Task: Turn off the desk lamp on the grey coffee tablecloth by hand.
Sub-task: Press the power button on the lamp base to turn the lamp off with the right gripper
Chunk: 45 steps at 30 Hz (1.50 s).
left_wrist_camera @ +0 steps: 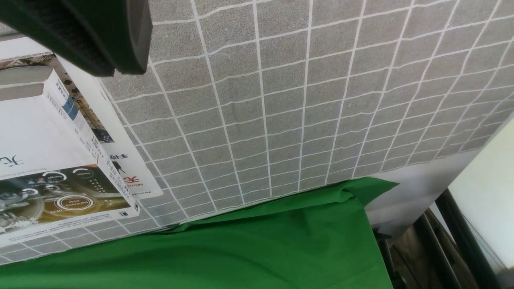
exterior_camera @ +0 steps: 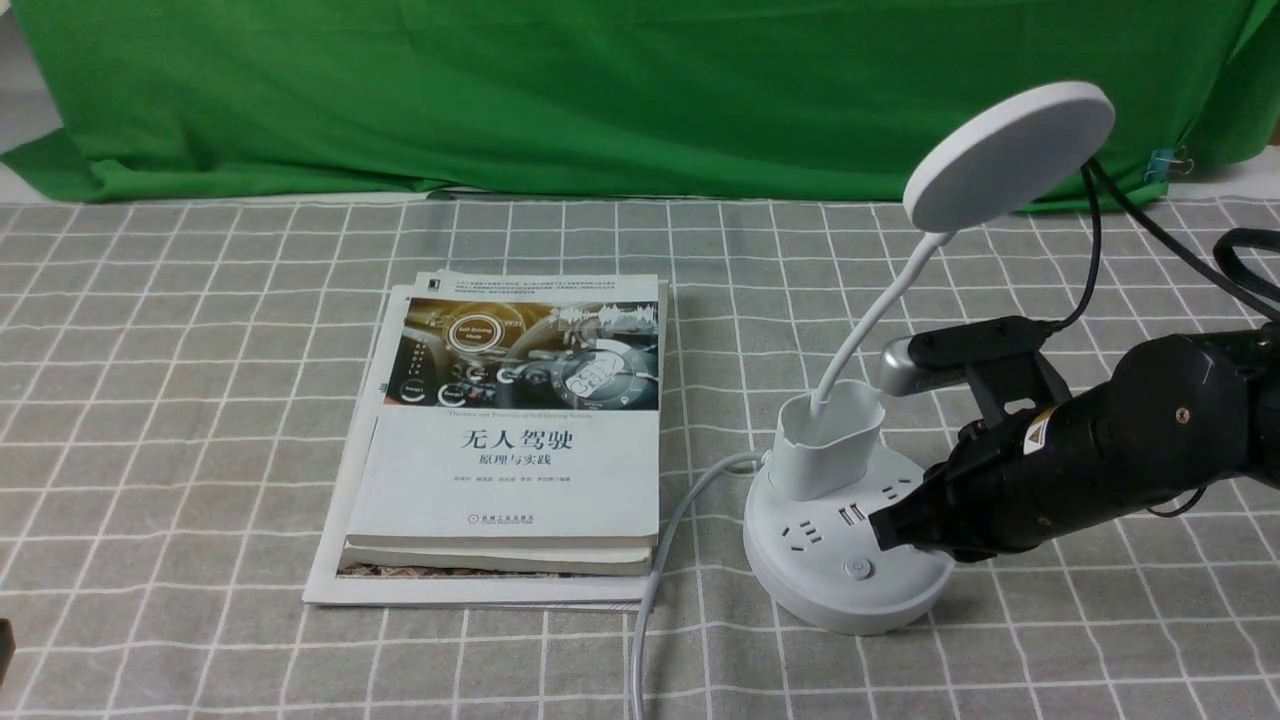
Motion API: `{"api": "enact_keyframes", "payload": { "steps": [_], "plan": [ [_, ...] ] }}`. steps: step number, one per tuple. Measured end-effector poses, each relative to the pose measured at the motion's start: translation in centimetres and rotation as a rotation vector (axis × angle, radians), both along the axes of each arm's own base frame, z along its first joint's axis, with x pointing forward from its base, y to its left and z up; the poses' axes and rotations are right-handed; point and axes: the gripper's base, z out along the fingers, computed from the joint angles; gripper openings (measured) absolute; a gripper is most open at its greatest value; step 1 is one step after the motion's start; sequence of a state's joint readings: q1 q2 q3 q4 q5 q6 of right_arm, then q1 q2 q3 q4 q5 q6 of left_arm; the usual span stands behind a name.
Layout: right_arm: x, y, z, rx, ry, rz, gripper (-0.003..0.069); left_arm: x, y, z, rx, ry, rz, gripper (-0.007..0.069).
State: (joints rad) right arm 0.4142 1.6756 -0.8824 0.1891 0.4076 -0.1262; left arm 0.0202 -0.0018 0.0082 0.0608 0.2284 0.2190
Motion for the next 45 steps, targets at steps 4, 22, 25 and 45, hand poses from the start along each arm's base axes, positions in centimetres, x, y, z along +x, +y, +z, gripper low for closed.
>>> {"api": "enact_keyframes", "payload": {
  "steps": [4, 22, 25, 45],
  "plan": [
    [0.0, 0.0, 0.0, 0.002, -0.001, -0.003, 0.0040, 0.0, 0.0, 0.0, 0.000, 0.000, 0.000, 0.0019],
    [0.0, 0.0, 0.3, 0.009, -0.014, -0.004, 0.0050, 0.0, 0.0, 0.0, 0.000, 0.000, 0.000, 0.0019],
    [0.0, 0.0, 0.3, 0.009, -0.014, -0.004, 0.0050, 0.0, 0.0, 0.0, 0.000, 0.000, 0.000, 0.0019],
    [-0.2, -0.1, 1.2, 0.027, -0.039, -0.017, 0.0056, 0.0, 0.0, 0.0, 0.003, 0.000, 0.000, 0.0019]
  ]
}}
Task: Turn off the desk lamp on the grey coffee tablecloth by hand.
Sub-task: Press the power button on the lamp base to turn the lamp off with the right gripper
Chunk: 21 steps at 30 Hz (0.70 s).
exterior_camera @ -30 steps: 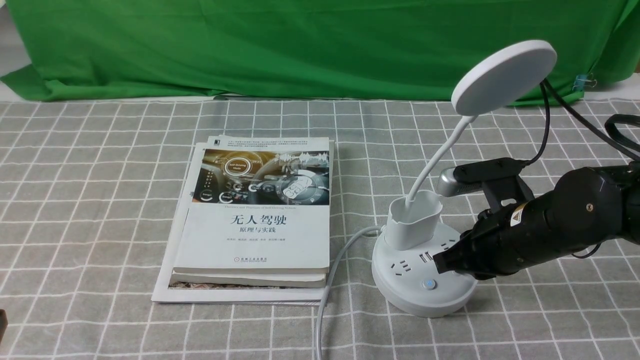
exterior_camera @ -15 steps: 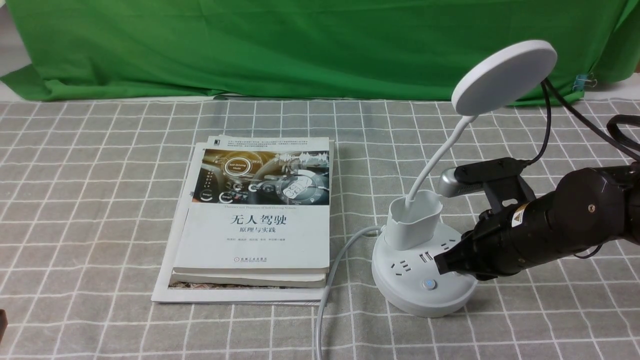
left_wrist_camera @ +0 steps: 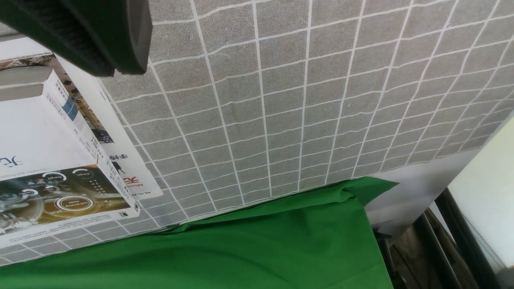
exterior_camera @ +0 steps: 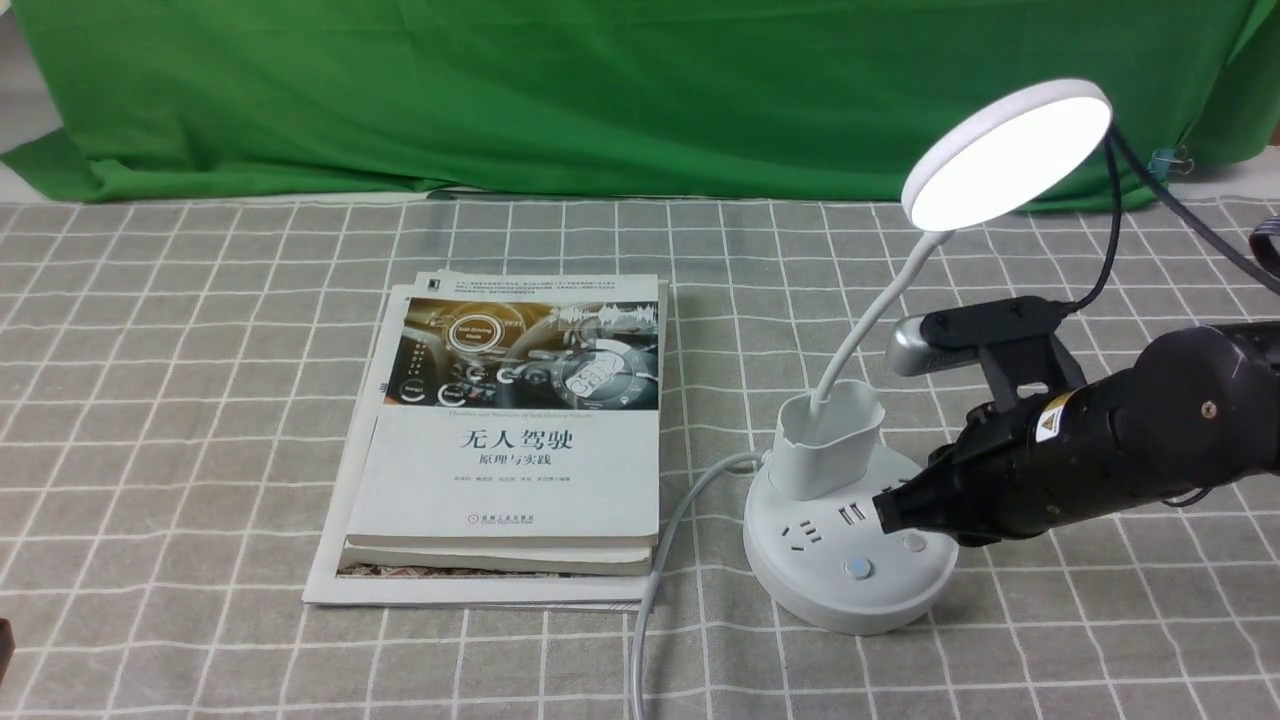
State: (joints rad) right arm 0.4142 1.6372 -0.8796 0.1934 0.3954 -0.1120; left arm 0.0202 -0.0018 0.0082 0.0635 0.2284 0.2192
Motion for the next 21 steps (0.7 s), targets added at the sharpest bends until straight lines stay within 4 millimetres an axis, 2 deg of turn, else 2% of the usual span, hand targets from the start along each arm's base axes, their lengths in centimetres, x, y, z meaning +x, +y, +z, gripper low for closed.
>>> {"api": "enact_keyframes", "payload": {
  "steps": [3, 12, 21],
  "plan": [
    [0.1, 0.1, -1.1, -0.005, 0.046, -0.014, 0.0056, 0.0, 0.0, 0.0, 0.000, 0.000, 0.000, 0.0019],
    [0.4, 0.3, -1.3, 0.012, 0.037, -0.032, 0.0056, 0.0, 0.0, 0.0, -0.001, 0.000, 0.000, 0.0019],
    [-0.3, -0.1, 0.8, 0.030, 0.006, -0.027, 0.0056, 0.0, 0.0, 0.0, -0.001, 0.000, 0.000, 0.0019]
  ]
}}
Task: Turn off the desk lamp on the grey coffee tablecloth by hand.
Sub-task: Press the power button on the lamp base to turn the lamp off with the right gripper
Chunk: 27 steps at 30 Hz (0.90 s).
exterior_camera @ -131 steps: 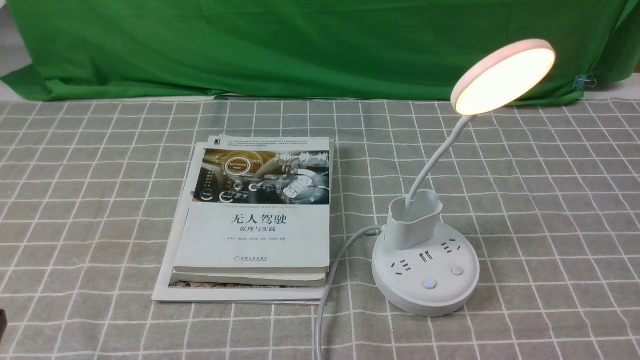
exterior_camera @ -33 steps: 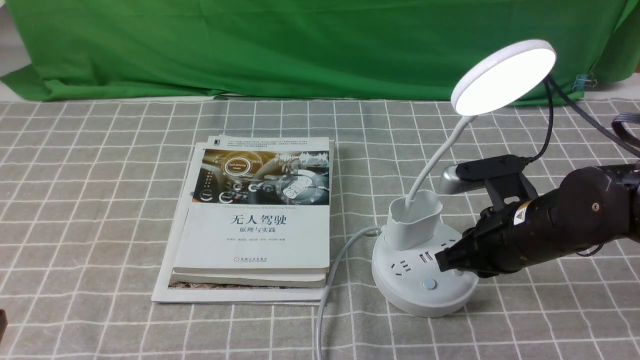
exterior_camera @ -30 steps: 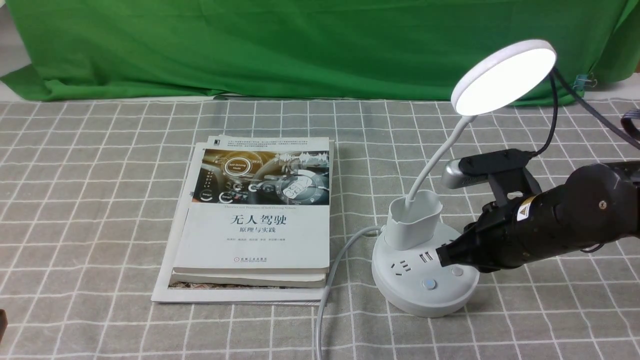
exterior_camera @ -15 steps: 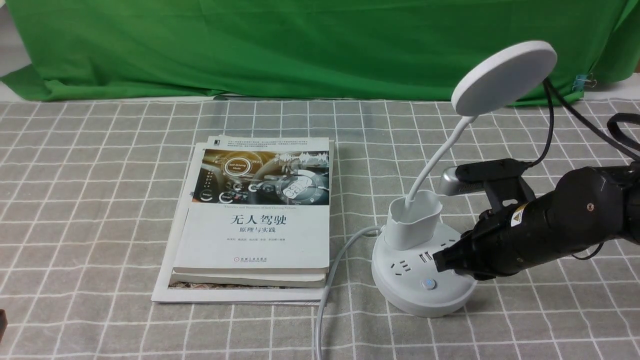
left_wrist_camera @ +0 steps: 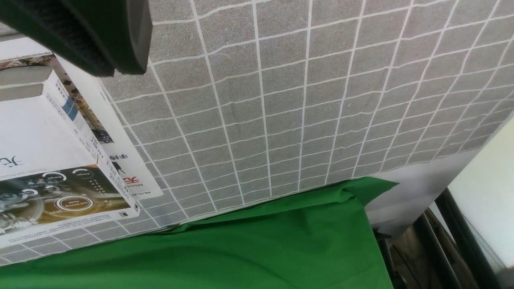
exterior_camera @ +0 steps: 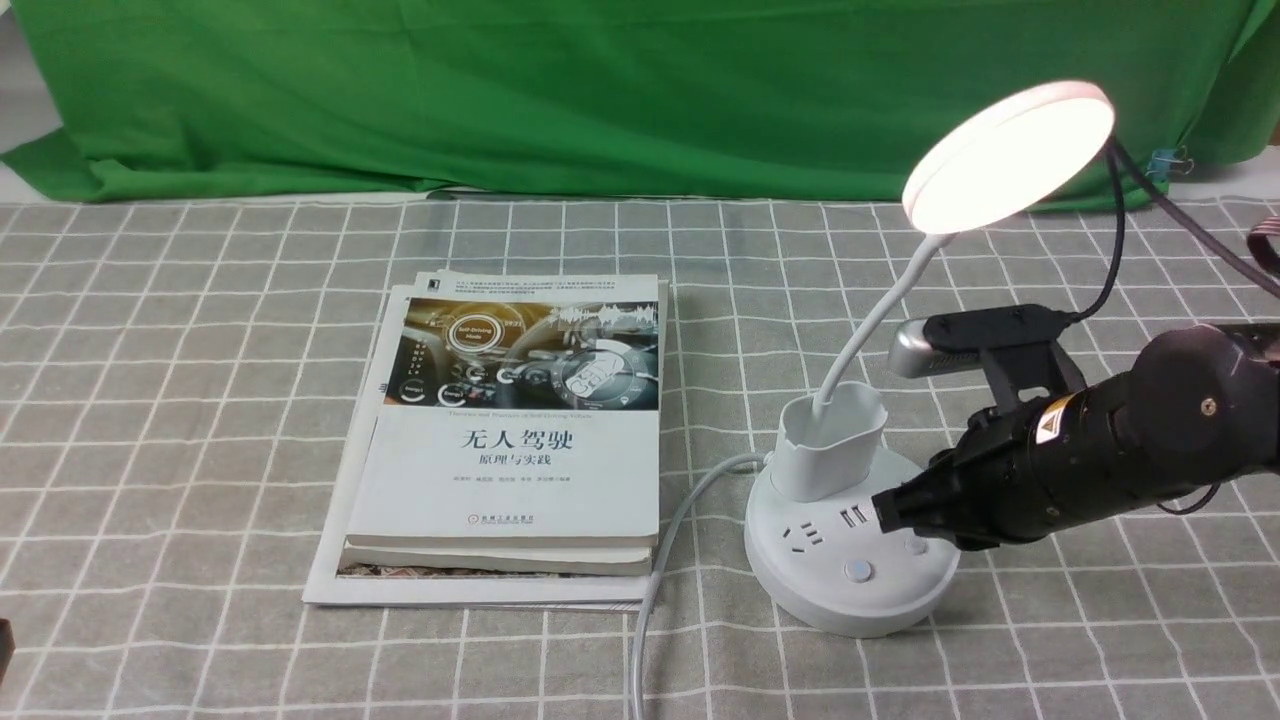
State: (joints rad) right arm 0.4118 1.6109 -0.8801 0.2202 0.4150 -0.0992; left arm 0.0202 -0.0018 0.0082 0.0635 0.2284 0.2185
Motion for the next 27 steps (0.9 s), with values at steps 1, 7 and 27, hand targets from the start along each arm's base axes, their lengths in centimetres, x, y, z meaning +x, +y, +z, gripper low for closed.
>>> {"api": "enact_keyframes", "payload": {
  "steps": [1, 7, 27],
  "plan": [
    [-0.1, 0.0, 0.3, 0.004, -0.010, 0.000, 0.0056, 0.0, 0.0, 0.0, 0.000, 0.000, 0.000, 0.0019],
    [-0.1, 0.0, 0.0, -0.001, 0.006, 0.000, 0.0056, 0.0, 0.0, 0.0, 0.000, 0.000, 0.000, 0.0019],
    [-1.0, -0.3, 0.5, -0.013, 0.059, 0.014, 0.0056, 0.0, 0.0, 0.0, 0.001, 0.000, 0.000, 0.0019]
  ]
}}
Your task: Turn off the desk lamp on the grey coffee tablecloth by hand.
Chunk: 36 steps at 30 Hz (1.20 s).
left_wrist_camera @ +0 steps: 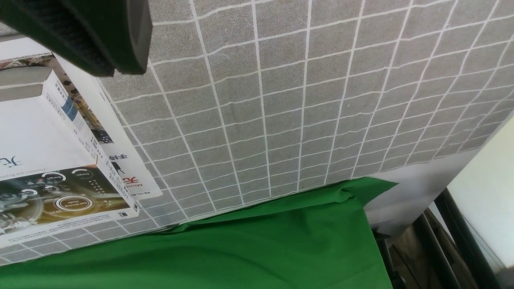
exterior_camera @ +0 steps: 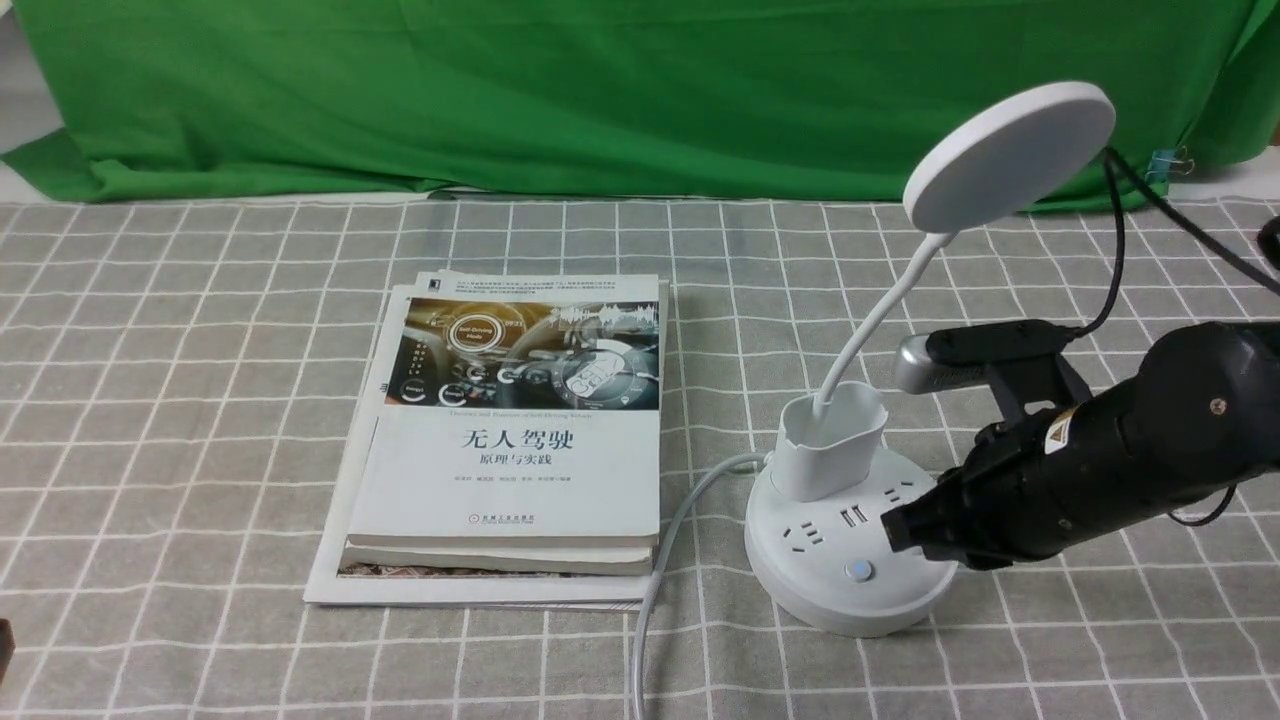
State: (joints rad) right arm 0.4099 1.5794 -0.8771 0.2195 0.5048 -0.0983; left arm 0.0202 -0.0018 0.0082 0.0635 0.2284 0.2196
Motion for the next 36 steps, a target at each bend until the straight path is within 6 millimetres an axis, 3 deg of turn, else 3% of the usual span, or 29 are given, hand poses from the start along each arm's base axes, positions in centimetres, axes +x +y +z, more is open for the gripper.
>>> {"api": "enact_keyframes", "payload": {
  "steps": [9, 15, 20, 22, 25, 31, 36],
  "plan": [
    [-2.2, -2.2, 3.4, -0.081, 0.003, 0.031, 0.0056, 0.0, 0.0, 0.0, -0.004, 0.000, 0.000, 0.0019],
    [-3.2, -3.7, 6.5, -0.046, -0.109, -0.015, 0.0050, 0.0, 0.0, 0.0, -0.004, 0.000, 0.000, 0.0019],
    [-4.9, -4.4, 10.5, 0.035, -0.301, -0.048, 0.0045, 0.0, 0.0, 0.0, -0.004, 0.000, 0.000, 0.0019],
    [-6.5, -5.0, 12.7, 0.085, -0.385, -0.074, 0.0045, 0.0, 0.0, 0.0, -0.004, 0.001, 0.000, 0.0019],
    [-8.1, -5.5, 14.3, 0.127, -0.454, -0.093, 0.0045, 0.0, 0.0, 0.0, -0.004, 0.001, 0.000, 0.0019],
    [-10.1, -6.3, 16.7, 0.186, -0.591, -0.103, 0.0045, 0.0, 0.0, 0.0, -0.004, 0.001, 0.000, 0.0019],
    [-10.5, -6.4, 17.0, 0.195, -0.611, -0.104, 0.0049, 0.0, 0.0, 0.0, -0.003, 0.001, 0.000, 0.0019]
  ]
}}
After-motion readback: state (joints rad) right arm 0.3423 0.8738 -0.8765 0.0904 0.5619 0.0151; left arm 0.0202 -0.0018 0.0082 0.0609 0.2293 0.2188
